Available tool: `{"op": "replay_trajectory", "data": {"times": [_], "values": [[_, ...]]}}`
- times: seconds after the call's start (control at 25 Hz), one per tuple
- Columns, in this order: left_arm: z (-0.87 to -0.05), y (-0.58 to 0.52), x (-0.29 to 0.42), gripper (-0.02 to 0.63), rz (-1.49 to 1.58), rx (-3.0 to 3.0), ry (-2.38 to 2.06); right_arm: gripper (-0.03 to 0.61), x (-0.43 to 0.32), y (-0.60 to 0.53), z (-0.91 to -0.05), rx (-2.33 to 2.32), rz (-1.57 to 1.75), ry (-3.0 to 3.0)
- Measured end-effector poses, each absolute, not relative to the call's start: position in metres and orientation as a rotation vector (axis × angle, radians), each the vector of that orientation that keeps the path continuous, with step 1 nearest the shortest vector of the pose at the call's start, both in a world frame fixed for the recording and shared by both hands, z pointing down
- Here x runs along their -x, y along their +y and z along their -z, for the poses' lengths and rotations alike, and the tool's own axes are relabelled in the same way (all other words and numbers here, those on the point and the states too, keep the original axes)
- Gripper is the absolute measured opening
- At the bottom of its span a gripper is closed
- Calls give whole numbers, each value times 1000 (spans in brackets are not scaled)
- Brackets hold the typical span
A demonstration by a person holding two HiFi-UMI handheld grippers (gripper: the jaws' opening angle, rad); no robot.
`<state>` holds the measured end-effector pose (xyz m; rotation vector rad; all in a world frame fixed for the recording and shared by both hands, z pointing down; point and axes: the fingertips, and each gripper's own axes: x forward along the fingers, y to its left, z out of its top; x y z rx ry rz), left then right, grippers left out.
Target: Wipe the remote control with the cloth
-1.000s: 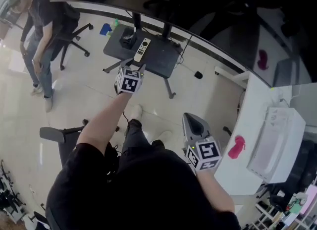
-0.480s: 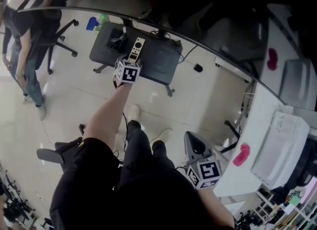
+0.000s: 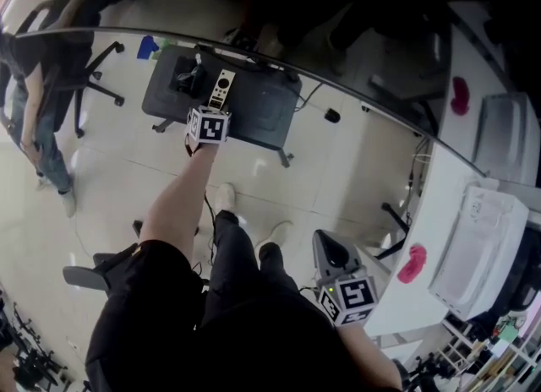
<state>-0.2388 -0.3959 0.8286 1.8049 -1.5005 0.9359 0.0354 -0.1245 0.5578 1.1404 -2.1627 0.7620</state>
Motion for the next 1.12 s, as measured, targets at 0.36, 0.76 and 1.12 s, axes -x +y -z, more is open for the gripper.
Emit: {"op": "replay_trajectory", "data": {"times": [0.36,0.76,1.12], "values": [[-768,-361,218,210,-826,-1900,-1457,9,-59,-120,-541,-1208,-723,-2209],[-605,-233,76,209,-778,-2377,-1266,9,-166,-89,-521,-1451,-651,-2202],[-510,-132,-75,209,-762,-2749,-975,57,-284,-44,-533,-1648,-523,-1989]]}}
